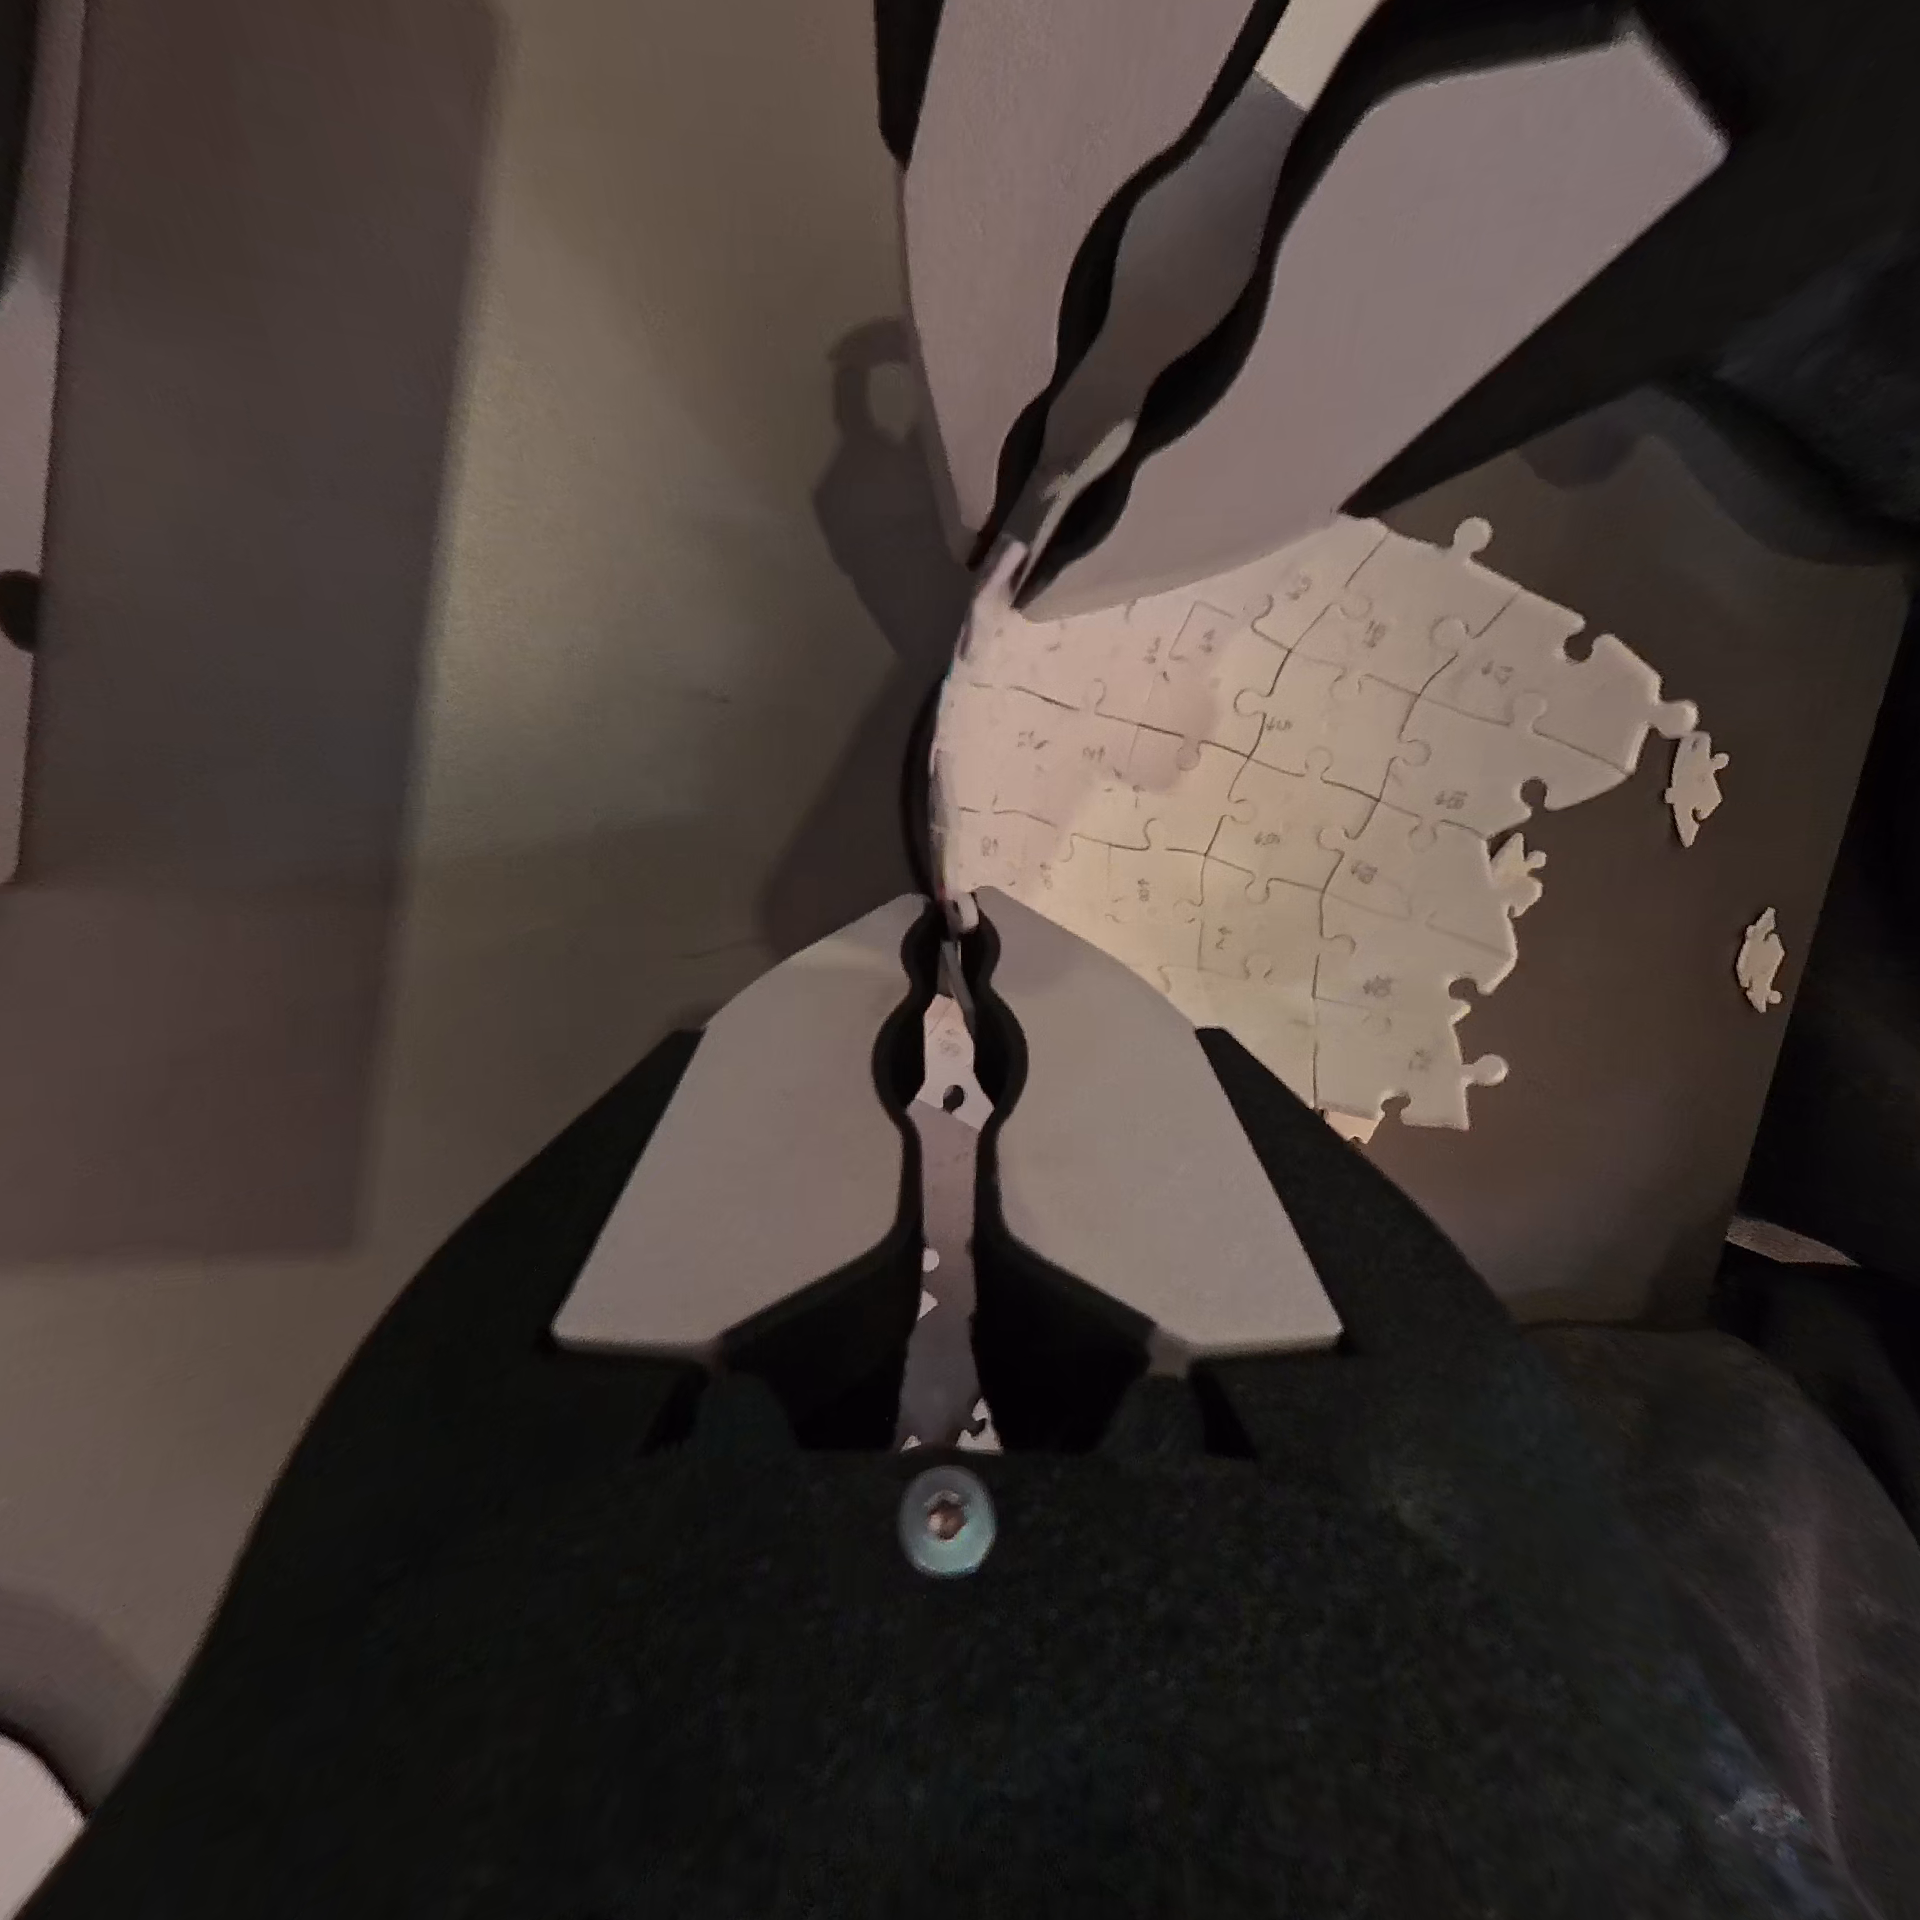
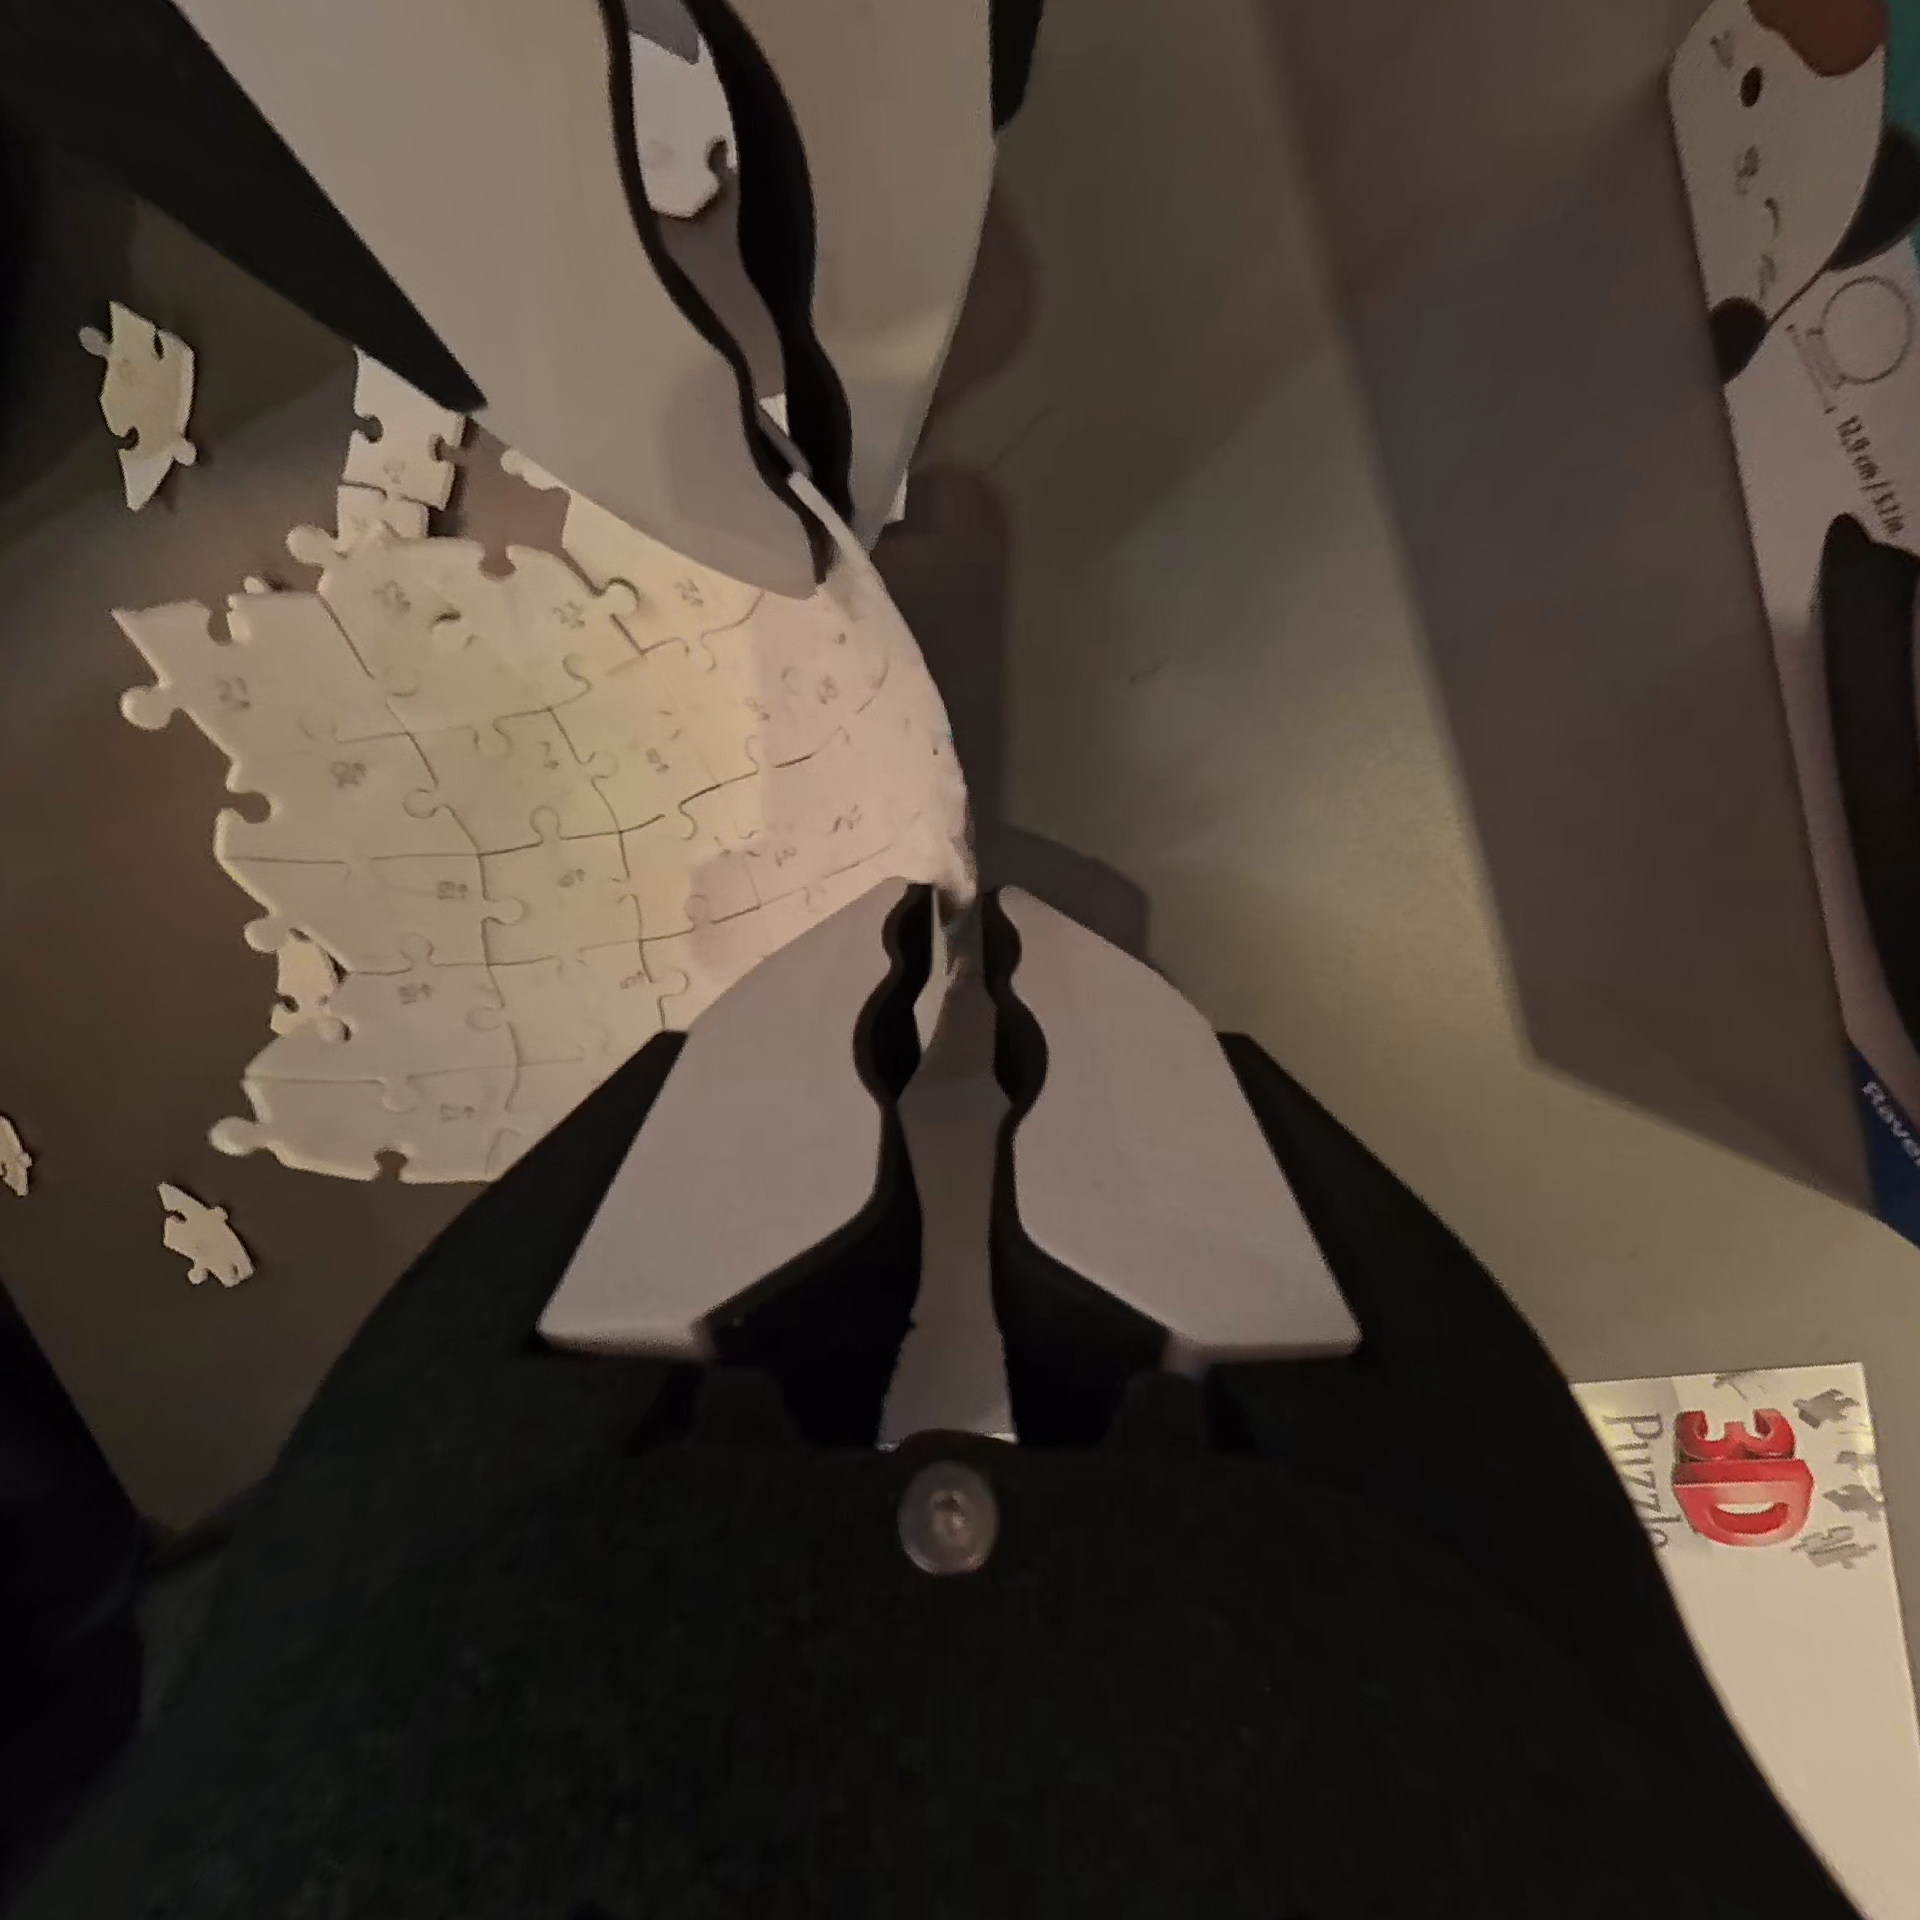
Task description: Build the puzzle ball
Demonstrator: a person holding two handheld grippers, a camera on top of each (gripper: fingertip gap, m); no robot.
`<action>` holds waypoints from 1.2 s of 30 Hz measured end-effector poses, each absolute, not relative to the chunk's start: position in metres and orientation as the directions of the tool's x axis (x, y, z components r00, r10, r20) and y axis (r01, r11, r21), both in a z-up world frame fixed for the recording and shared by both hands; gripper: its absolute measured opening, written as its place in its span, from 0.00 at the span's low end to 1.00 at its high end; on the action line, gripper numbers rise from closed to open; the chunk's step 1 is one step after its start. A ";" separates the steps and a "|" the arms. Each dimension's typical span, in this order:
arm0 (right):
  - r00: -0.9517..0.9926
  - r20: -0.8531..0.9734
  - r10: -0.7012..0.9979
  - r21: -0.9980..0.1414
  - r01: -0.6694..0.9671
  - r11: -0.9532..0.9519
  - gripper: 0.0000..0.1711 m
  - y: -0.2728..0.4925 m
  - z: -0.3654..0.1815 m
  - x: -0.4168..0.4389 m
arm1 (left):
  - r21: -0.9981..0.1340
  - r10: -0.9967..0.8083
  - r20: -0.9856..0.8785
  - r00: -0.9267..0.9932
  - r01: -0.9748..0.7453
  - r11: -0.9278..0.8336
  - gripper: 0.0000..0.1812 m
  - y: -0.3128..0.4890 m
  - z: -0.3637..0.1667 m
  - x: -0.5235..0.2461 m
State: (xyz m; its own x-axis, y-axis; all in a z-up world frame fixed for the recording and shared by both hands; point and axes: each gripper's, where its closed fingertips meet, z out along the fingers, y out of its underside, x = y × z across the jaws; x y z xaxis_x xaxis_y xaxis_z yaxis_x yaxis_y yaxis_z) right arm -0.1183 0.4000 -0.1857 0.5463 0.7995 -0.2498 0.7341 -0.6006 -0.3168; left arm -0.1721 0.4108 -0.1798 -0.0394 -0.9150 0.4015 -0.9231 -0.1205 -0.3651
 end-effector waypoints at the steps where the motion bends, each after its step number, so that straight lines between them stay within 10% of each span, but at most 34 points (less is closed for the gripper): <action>1: 0.544 -0.248 0.802 -0.311 0.739 -0.597 0.07 0.399 -0.187 -0.118 | -0.365 -0.915 0.400 -0.041 -0.923 -0.118 0.02 0.411 -0.180 -0.172; 36: 0.547 -0.294 0.784 -0.342 0.706 -0.621 0.03 0.401 -0.189 -0.129 | -0.354 -0.900 0.435 -0.020 -0.923 -0.150 0.01 0.411 -0.183 -0.173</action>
